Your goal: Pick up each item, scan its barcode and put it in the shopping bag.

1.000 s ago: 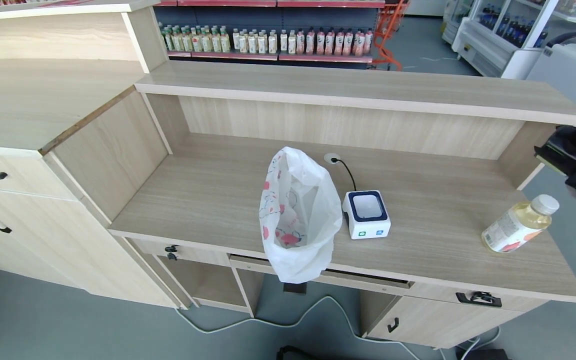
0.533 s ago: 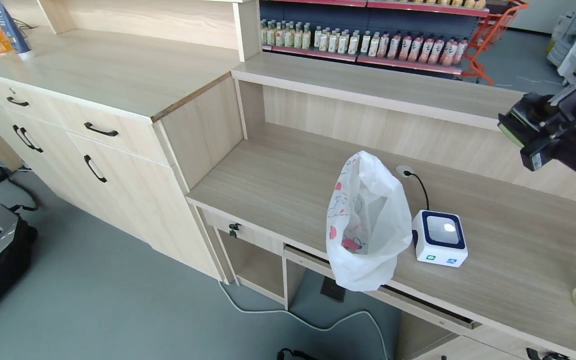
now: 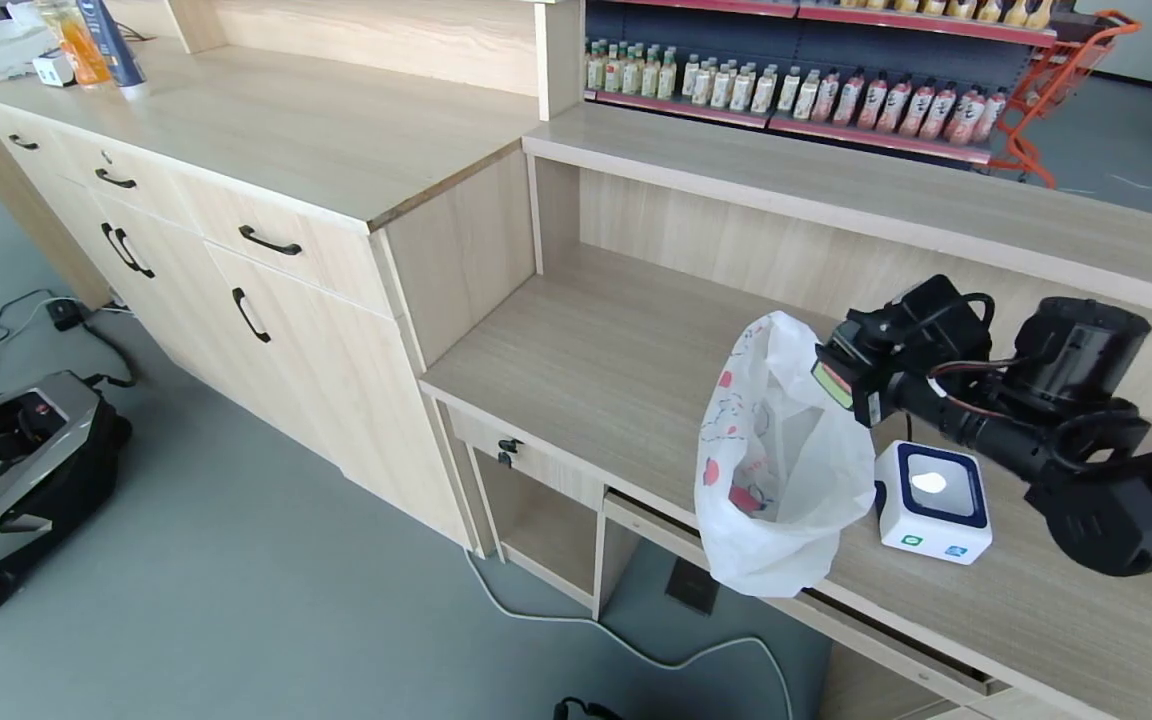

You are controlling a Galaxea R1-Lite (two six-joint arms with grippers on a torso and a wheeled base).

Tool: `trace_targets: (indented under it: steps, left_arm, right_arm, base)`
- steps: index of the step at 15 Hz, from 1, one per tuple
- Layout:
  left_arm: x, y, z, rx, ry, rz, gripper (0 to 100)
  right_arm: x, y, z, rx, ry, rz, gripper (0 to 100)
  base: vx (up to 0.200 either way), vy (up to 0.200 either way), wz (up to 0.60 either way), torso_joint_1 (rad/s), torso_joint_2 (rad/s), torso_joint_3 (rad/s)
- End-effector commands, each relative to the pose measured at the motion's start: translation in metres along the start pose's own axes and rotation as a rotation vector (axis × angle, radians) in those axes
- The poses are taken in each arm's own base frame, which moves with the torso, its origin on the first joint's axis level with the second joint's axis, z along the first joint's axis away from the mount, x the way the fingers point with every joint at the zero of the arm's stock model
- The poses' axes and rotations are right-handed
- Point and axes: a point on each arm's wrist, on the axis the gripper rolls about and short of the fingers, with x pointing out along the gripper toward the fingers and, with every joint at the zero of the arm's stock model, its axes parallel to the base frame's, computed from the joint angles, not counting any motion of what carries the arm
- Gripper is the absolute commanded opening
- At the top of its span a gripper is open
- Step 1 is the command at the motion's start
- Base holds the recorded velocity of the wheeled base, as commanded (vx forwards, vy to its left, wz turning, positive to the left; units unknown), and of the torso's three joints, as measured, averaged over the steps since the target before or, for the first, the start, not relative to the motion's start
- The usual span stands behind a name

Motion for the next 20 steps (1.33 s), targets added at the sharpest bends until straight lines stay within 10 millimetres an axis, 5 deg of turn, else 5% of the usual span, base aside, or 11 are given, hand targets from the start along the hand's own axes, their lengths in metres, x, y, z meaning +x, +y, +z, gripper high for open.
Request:
trace_targets:
  steps: [1, 9, 20]
  left_arm:
    - [0.000, 0.000, 0.000, 0.000, -0.002, 0.000, 100]
    - [0.000, 0.000, 0.000, 0.000, 0.000, 0.000, 100]
    - [0.000, 0.000, 0.000, 0.000, 0.000, 0.000, 100]
  right_arm:
    - [0.017, 0.016, -0.036, 0.073, 0.094, 0.048, 0]
    - [0.044, 0.014, -0.066, 0.246, 0.130, 0.025, 0]
    - [0.066, 0.012, -0.100, 0.264, 0.158, 0.008, 0]
  base:
    - [0.000, 0.000, 0.00, 0.000, 0.00, 0.000]
    - [0.000, 0.000, 0.00, 0.000, 0.00, 0.000]
    - [0.000, 0.000, 0.00, 0.000, 0.00, 0.000]
